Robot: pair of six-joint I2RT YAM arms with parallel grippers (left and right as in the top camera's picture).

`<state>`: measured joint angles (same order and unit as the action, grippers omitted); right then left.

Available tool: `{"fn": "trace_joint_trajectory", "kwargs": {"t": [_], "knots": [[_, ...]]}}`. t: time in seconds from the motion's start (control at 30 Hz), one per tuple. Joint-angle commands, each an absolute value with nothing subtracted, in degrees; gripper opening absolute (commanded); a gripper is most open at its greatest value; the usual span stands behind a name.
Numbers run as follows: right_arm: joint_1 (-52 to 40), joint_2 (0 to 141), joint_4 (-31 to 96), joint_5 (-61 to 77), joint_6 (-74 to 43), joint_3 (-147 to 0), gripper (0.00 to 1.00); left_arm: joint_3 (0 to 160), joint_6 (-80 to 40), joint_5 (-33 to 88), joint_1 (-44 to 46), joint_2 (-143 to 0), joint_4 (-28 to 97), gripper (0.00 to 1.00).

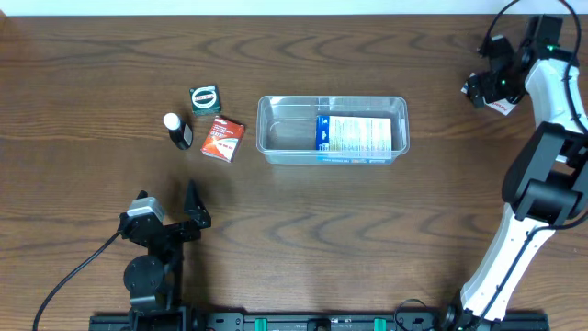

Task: Pack container
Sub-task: 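Move right gripper to the white-green box and grasp it, then carry the white-green box into the container beside the blue box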

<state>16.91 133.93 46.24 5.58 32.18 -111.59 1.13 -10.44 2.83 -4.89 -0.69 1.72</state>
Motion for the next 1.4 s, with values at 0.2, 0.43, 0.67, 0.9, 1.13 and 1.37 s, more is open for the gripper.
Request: {"fn": "trace_joint_trajectory", "kwargs": {"t": [0.2,0.43,0.67,0.9,1.13,1.37], "knots": [[17.3,134.1,46.5,6.2,33.1,-112.3,0.68,0.2,-9.7,2.2,-5.3,-0.6,3.9,0.98],[17.2,134.1,47.6,6.2,32.1,-112.3,0.41,0.2,-9.7,2.2,-5.3,-0.6,3.9,0.98],[17.2,134.1,48.7,6.2,31.6,-112.3,0.23,0.2,-9.7,2.2,-5.3,-0.6,3.9,0.98],[17.2,133.7,50.0,4.5,30.2,-112.3,0.02,0.2,-9.7,2.2,-5.3,-0.6,3.9,0.98],[15.0,129.9,51.9,4.6,27.1,-112.4,0.01,0.2,-9.7,2.2,-5.3,-0.6,3.9,0.98],[8.3,120.8,55.8,4.7,35.5,-112.4,0.01,0.2,-9.7,2.2,-5.3,-0.6,3.9,0.98]]}}
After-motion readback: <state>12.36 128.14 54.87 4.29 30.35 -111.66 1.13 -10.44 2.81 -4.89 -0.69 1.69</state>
